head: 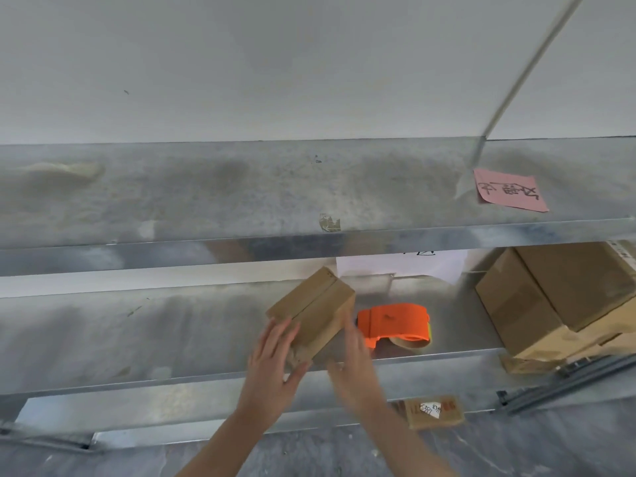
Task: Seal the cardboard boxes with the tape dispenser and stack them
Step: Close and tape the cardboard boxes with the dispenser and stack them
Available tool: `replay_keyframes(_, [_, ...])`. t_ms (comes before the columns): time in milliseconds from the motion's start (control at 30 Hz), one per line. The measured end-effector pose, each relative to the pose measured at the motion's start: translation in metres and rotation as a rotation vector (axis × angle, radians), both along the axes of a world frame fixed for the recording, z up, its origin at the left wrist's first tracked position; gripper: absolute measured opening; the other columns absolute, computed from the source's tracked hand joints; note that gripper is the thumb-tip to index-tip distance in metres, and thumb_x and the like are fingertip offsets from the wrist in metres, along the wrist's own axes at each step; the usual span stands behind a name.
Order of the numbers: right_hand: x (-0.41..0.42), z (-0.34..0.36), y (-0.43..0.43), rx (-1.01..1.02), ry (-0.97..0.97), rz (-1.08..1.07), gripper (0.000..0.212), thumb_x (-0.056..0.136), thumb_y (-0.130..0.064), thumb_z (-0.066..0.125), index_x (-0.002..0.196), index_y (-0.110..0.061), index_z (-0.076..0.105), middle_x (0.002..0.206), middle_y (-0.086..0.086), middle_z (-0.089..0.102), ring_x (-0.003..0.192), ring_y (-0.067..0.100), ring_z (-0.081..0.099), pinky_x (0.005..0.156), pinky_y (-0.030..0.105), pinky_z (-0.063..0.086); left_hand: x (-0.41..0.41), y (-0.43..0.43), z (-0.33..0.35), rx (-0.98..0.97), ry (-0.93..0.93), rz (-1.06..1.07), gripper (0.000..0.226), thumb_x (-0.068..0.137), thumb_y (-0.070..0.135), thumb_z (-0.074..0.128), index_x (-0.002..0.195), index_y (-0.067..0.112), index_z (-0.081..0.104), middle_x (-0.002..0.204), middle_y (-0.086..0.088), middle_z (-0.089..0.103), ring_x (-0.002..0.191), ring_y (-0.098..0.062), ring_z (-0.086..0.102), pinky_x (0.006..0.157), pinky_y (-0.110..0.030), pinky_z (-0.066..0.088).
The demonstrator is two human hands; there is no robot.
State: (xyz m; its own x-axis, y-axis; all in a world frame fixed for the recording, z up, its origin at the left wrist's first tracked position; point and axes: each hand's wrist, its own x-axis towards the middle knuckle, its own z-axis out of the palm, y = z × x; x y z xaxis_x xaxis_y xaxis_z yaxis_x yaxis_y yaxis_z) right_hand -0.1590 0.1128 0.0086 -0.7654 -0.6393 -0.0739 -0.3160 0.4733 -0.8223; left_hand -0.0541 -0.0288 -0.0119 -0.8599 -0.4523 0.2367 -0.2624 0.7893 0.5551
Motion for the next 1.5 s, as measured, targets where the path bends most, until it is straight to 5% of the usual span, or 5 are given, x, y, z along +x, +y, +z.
replay_keyframes(267, [-0.106,0.026,-0.042,0.199,-0.170,0.033,0.068,0.094,-0.042,0.057,0.152,-0.023,0.026,0.152,0.002,0.039,0.138,0.023,0.038,0.113,0.039,0.033,-0.022,-0.032,0.009,0.105,-0.133,0.143,0.056,0.092,0.039,0.057,0.143,0.024,0.038,0.147,0.011,0.035,0.141,-0.013,0.022,0.115,-0.033,0.019])
replay_keyframes(600, [-0.014,0.002,0.012,0.146,-0.176,0.011,0.066,0.087,-0.033,0.068,0.138,-0.025,0.027,0.096,-0.012,0.067,0.085,-0.006,0.061,0.072,0.011,0.047,-0.001,-0.087,0.011,-0.116,-0.094,0.028,0.060,0.087,-0.009,0.054,0.139,0.022,0.050,0.151,-0.003,0.036,0.132,-0.025,0.032,0.109,-0.043,0.037])
replay_keyframes(933, [-0.065,0.028,-0.004,0.210,-0.148,0.273,0.078,0.081,-0.025,0.077,0.147,-0.024,0.035,0.140,-0.004,0.047,0.123,0.013,0.048,0.097,0.023,0.039,0.003,0.051,0.005,0.574,0.083,0.196,0.102,0.082,0.042,0.070,0.148,0.040,-0.008,0.151,0.027,-0.024,0.140,0.006,-0.005,0.111,-0.024,0.017])
replay_keyframes(1400, [-0.140,0.008,0.081,0.416,0.350,0.138,0.091,0.072,-0.045,0.076,0.148,-0.040,0.026,0.158,-0.002,0.020,0.149,0.022,0.007,0.119,0.046,0.019,-0.027,-0.023,0.004,0.394,-0.157,-0.096,0.067,0.088,0.029,0.066,0.146,0.028,0.032,0.148,0.025,0.017,0.135,-0.002,0.025,0.115,-0.029,0.030])
replay_keyframes(1500, [-0.166,0.001,0.094,0.469,0.201,0.151,0.082,0.063,-0.066,0.074,0.135,-0.045,0.041,0.145,-0.005,0.039,0.137,0.018,0.036,0.111,0.031,0.033,-0.027,-0.019,-0.005,0.380,-0.089,-0.046,0.063,0.087,0.021,0.069,0.142,0.028,0.039,0.147,0.028,0.019,0.137,-0.004,0.028,0.115,-0.031,0.031])
